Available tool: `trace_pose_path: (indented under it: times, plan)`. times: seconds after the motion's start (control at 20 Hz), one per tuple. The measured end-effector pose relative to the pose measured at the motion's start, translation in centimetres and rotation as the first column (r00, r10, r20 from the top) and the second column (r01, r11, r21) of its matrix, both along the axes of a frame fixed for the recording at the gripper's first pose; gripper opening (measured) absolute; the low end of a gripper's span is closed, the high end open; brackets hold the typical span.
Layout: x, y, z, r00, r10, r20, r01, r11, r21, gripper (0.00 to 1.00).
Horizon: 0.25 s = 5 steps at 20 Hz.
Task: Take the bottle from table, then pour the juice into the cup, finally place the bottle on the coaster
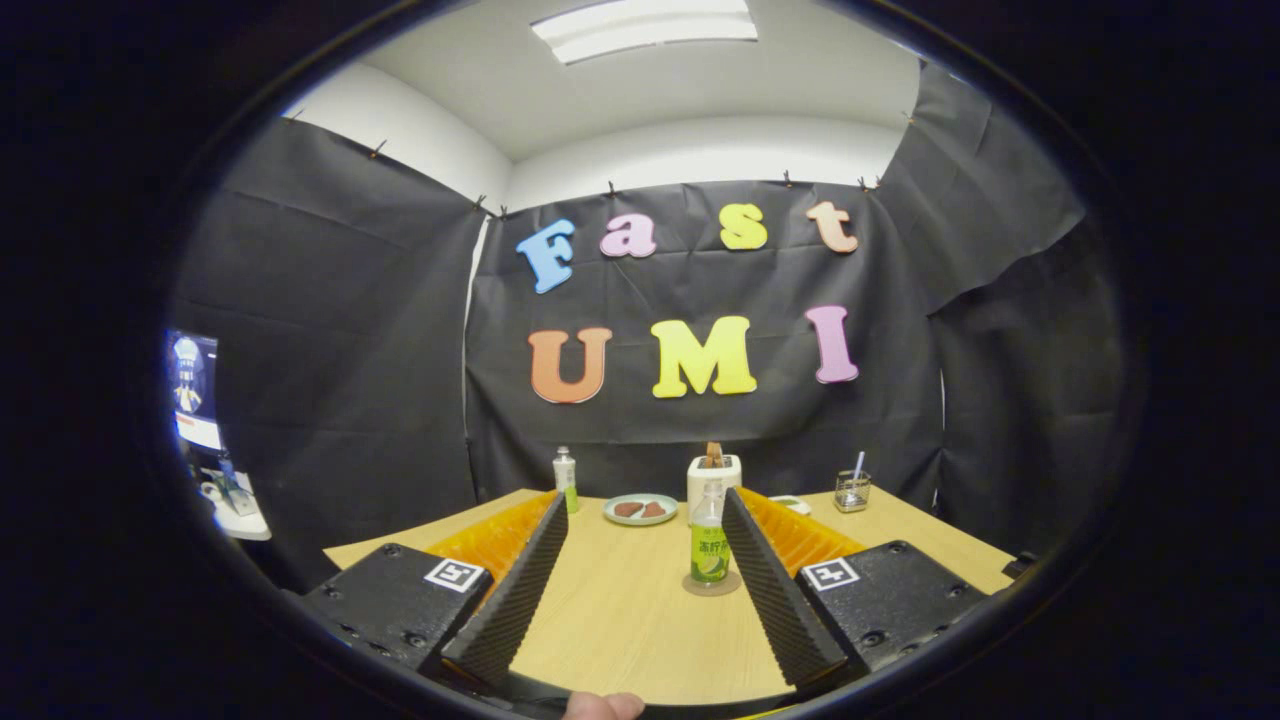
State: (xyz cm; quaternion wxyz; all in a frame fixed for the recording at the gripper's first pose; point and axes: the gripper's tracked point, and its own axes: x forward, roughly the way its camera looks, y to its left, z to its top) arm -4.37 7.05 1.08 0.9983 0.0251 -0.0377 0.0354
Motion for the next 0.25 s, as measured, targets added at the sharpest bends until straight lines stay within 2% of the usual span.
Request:
trace_pose_path:
  times: [0.25]
  plan:
    - [0.31,-0.16,-0.38,1.000,-0.008,-0.013,0.008,1.000,-0.012,1.00]
